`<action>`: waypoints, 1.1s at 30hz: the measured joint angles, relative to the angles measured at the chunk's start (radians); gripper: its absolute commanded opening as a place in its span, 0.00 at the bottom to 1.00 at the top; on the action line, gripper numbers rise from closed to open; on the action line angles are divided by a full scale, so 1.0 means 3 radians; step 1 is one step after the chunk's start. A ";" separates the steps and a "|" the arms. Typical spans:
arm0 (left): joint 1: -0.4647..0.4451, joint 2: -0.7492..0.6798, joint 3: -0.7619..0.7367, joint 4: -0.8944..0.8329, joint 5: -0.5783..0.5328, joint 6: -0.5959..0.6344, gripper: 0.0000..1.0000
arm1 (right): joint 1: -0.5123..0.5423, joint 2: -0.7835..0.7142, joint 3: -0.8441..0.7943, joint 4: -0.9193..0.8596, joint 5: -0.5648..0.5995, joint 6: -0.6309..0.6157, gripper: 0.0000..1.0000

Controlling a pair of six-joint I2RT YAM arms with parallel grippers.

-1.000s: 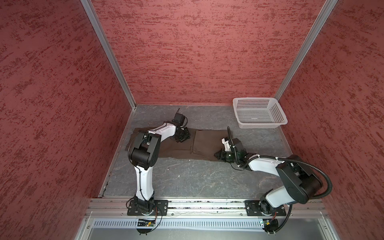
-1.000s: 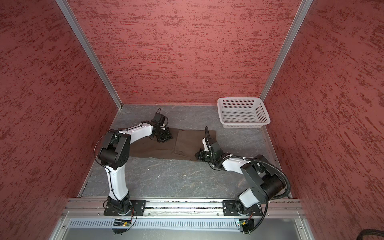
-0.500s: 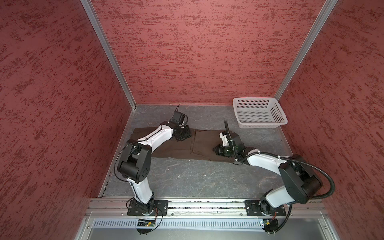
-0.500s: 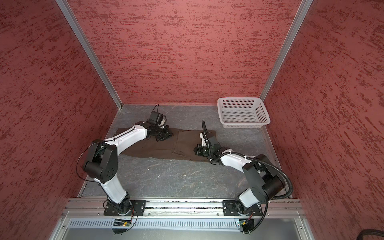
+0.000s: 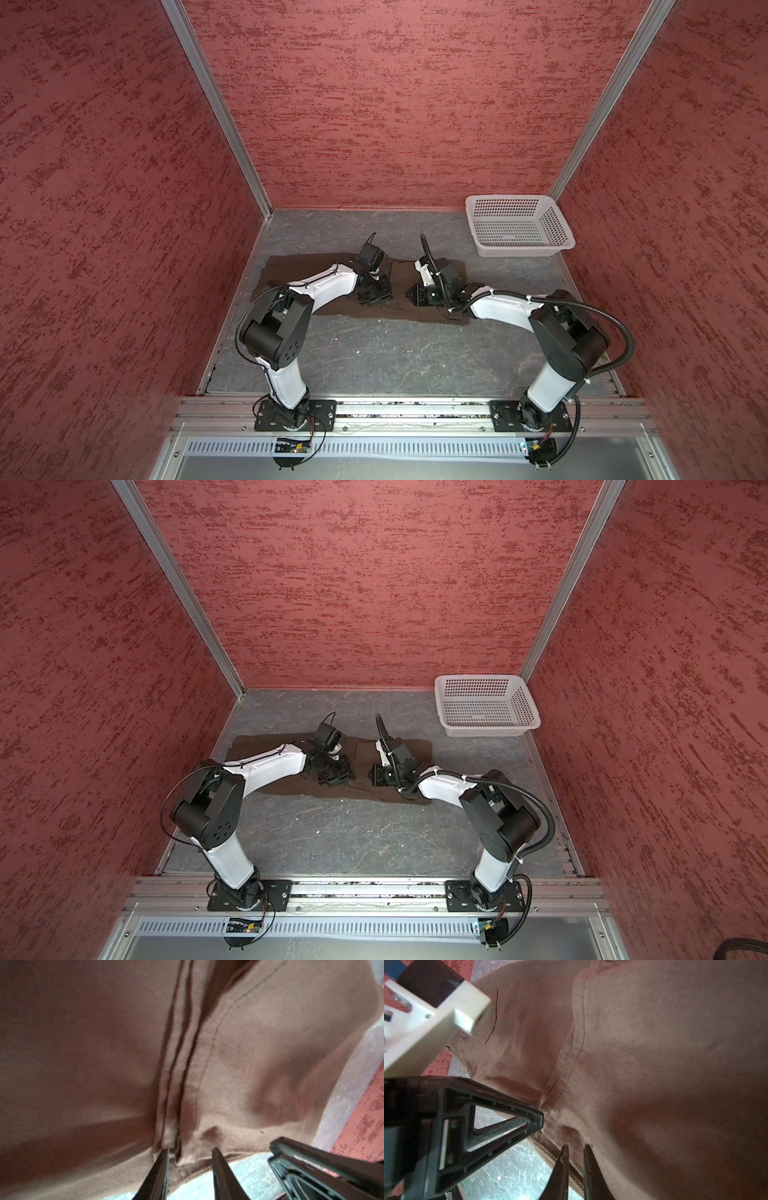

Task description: Fold and stack the trousers

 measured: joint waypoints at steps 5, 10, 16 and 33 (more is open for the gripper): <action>-0.0011 0.0153 0.0048 0.0001 -0.0028 -0.0025 0.36 | 0.0001 -0.0020 -0.0042 0.0010 0.0005 0.0005 0.16; -0.0047 0.0310 0.0149 -0.0003 -0.0033 -0.0062 0.20 | 0.0001 -0.0084 -0.0195 0.0028 0.0029 0.0028 0.16; -0.0069 0.0347 0.0209 -0.0022 -0.0058 -0.0042 0.00 | 0.0001 -0.0086 -0.0217 0.0038 0.0031 0.0042 0.15; -0.0058 -0.0394 0.0183 -0.0263 -0.0097 -0.0111 0.03 | 0.0001 -0.0237 -0.0425 0.0121 0.0090 0.0121 0.14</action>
